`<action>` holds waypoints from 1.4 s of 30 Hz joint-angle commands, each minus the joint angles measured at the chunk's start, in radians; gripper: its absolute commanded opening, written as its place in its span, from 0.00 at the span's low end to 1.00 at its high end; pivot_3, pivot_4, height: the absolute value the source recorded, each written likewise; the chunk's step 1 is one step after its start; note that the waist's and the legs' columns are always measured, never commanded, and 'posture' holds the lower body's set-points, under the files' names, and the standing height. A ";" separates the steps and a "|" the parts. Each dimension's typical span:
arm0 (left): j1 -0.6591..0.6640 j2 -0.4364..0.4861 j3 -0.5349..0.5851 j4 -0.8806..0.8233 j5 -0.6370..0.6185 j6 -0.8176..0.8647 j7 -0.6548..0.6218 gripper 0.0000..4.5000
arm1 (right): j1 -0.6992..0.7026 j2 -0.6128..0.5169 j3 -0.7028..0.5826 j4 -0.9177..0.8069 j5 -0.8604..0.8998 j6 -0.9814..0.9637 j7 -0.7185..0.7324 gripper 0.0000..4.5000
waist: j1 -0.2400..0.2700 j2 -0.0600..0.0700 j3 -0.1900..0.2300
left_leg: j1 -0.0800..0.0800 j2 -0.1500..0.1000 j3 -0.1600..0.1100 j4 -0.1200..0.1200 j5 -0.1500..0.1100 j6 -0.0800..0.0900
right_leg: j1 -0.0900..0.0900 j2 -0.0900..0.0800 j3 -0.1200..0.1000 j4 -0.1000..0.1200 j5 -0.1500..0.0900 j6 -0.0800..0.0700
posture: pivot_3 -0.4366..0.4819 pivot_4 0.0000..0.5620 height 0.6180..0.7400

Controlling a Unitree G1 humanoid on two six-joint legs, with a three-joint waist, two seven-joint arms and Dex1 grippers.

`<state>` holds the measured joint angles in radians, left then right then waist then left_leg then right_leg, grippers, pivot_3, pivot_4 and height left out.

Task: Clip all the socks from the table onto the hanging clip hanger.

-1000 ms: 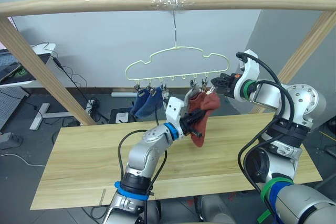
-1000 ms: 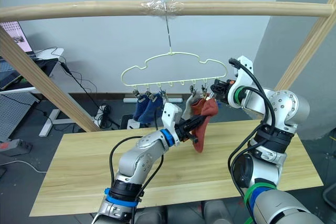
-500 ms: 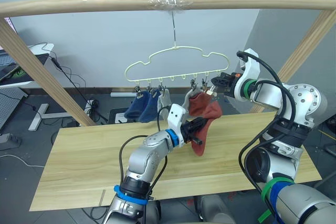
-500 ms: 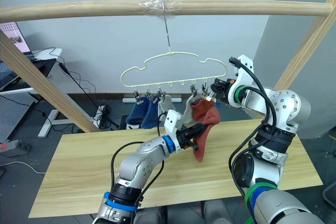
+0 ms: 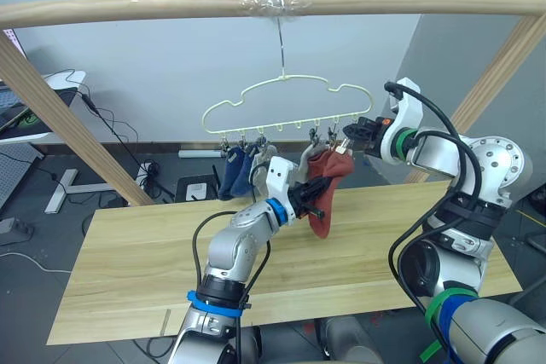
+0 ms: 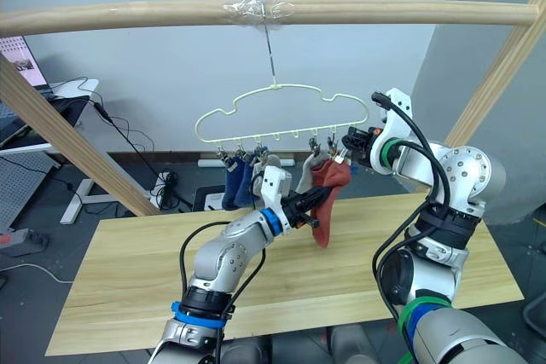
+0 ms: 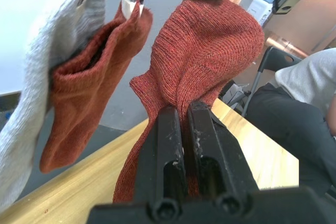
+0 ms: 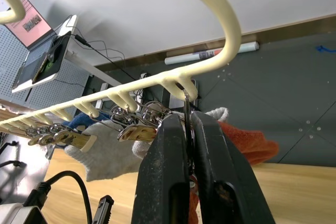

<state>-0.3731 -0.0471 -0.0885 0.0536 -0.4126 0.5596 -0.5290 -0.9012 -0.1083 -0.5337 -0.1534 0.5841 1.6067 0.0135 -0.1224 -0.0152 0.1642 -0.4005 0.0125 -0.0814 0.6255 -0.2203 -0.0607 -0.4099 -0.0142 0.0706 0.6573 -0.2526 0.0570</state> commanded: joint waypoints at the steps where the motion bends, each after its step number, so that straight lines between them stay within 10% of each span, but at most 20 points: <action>1: -0.042 -0.027 0.013 -0.014 -0.023 -0.024 0.011 0.01 | 0.001 -0.001 0.002 -0.044 0.036 0.008 -0.008 0.00 | 0.000 0.000 0.000 | 0.000 0.000 0.000 0.000 0.000 0.000 | 0.000 0.000 0.000 0.000 0.000 0.000 | 0.31 0.22 1.00; 7: -0.060 -0.040 0.012 -0.013 -0.025 -0.025 0.017 0.01 | 0.004 0.000 0.003 -0.044 0.054 0.008 -0.021 0.00 | -0.010 0.000 0.000 | 0.000 0.000 0.000 0.000 0.000 0.000 | 0.000 0.000 0.000 0.000 0.000 0.000 | 0.31 0.22 1.00; 17: -0.042 -0.033 -0.021 -0.050 -0.048 0.002 -0.025 0.00 | 0.016 -0.033 -0.020 -0.072 0.082 0.008 0.010 0.73 | -0.019 0.000 0.000 | 0.000 0.000 0.000 0.000 0.000 0.000 | 0.000 0.000 0.000 0.000 0.000 0.000 | 0.31 0.23 1.00; 21: -0.044 -0.023 -0.030 -0.059 -0.071 0.030 -0.053 0.22 | 0.049 -0.090 -0.010 -0.151 0.091 -0.023 0.060 1.00 | -0.019 0.000 0.000 | -0.001 0.000 0.000 0.000 0.000 0.000 | 0.000 0.000 0.000 -0.001 0.000 0.000 | 0.30 0.23 1.00; 32: 0.094 0.151 -0.056 -0.017 0.010 -0.006 -0.110 0.97 | 0.571 -0.289 0.307 -0.330 -0.093 -0.563 0.276 1.00 | -0.029 0.000 0.000 | 0.001 0.000 0.001 -0.002 -0.001 0.001 | 0.000 0.001 0.001 -0.002 -0.001 0.001 | 0.30 0.21 1.00; 42: 0.401 0.419 0.172 -0.092 0.172 -0.235 0.044 0.99 | 0.907 -0.340 0.507 -0.132 -0.363 -1.089 0.359 1.00 | -0.019 -0.001 -0.002 | 0.003 0.001 0.002 -0.001 -0.001 0.001 | 0.000 0.000 0.002 0.000 -0.002 -0.003 | 0.41 0.15 1.00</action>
<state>0.0077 0.3579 0.0443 0.0138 -0.2596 0.3670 -0.5114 -0.0019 -0.4429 -0.0359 -0.2780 0.2522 0.5939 0.3647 -0.1414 -0.0159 0.1626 -0.3979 0.0134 -0.0798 0.6253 -0.2210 -0.0600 -0.4096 -0.0144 0.0723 0.6573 -0.2550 0.0536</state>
